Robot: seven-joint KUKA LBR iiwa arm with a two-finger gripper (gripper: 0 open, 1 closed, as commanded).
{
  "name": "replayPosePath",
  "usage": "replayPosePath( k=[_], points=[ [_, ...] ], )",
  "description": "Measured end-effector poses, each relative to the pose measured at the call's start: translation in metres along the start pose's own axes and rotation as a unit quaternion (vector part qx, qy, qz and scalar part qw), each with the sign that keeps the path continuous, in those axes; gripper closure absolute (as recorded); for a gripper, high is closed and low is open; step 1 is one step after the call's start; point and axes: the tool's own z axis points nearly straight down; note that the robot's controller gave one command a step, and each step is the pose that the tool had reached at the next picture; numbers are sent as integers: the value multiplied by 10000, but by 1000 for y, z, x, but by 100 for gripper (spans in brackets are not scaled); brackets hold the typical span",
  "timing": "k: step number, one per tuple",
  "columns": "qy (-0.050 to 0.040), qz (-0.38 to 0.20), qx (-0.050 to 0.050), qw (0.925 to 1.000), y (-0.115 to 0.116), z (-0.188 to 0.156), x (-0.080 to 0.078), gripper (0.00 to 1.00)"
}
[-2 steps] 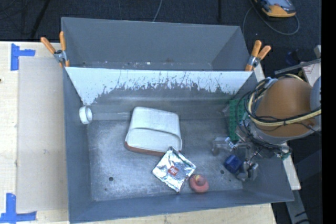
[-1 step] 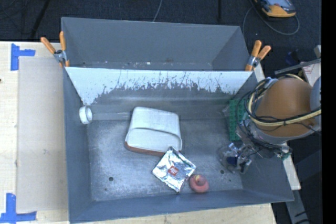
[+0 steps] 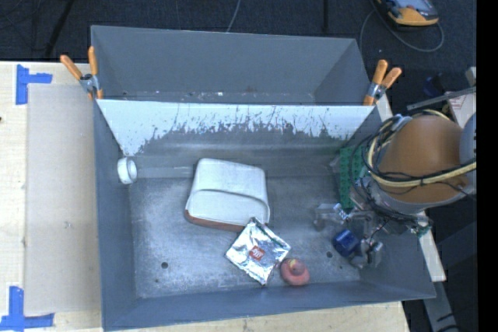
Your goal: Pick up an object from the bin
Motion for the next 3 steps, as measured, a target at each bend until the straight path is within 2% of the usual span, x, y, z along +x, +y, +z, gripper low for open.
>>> replayPosePath(
  k=[1,2,3],
  points=[
    [-36,-570,-104,9983,-23,0,-15,0],
    [-13,-576,-15,9983,-31,-1,-10,100],
    [-55,-567,-22,9984,-29,-2,-13,0]
  ],
)
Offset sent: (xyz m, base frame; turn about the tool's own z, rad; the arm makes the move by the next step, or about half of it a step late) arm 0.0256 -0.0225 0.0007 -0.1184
